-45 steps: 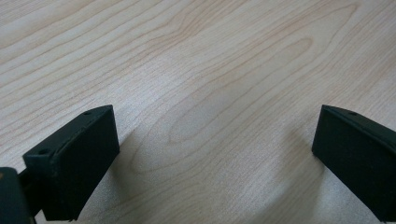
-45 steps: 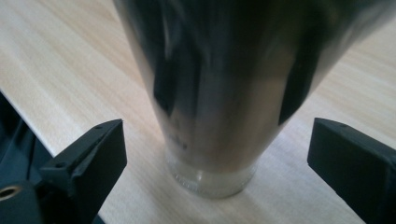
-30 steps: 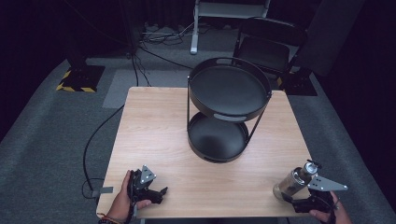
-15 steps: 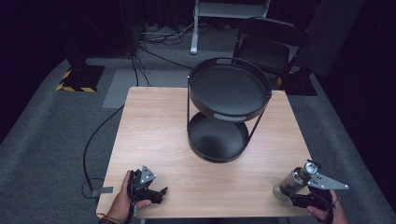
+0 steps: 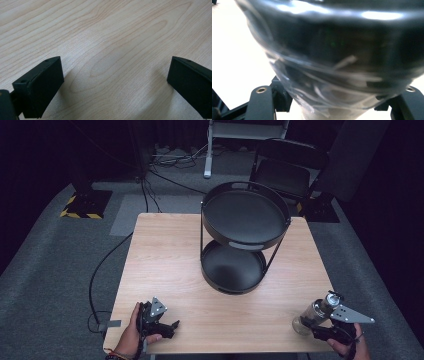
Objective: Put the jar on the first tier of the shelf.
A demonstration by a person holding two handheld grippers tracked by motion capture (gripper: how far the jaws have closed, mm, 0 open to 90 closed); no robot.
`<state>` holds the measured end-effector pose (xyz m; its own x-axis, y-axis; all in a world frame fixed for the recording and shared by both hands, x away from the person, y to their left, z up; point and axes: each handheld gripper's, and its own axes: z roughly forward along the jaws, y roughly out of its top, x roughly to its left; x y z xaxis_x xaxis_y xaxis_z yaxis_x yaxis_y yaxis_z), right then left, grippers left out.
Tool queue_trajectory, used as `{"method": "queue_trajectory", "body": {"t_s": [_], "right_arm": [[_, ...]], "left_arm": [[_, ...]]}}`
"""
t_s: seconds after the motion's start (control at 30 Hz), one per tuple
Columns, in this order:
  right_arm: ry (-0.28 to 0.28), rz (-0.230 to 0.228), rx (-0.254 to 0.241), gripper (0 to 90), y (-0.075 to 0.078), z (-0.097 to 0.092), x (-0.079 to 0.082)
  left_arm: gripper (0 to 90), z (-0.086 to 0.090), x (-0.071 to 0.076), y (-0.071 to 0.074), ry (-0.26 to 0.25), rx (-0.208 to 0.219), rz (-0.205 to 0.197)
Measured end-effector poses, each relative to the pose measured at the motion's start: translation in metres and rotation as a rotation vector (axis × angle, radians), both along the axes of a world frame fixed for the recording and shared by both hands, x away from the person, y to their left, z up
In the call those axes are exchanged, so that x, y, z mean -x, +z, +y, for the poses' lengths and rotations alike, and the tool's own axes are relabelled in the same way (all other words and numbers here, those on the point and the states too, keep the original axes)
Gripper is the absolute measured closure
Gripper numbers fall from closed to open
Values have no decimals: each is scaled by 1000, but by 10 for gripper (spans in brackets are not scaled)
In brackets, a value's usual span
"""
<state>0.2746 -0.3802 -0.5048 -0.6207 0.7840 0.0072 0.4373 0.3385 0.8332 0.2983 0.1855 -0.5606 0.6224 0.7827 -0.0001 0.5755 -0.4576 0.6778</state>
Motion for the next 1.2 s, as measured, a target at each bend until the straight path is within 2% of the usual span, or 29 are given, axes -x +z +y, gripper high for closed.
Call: {"method": "queue_trajectory", "body": {"t_s": [0.63, 0.97, 1.2], "right_arm": [[-56, -22, -5, 342, 9, 3, -7], [-89, -46, -15, 342, 19, 16, -20], [-77, -52, -18, 342, 24, 28, -30]], "left_arm": [[4, 0, 0, 0, 0, 0, 0], [4, 0, 0, 0, 1, 0, 0], [4, 0, 0, 0, 0, 0, 0]]}}
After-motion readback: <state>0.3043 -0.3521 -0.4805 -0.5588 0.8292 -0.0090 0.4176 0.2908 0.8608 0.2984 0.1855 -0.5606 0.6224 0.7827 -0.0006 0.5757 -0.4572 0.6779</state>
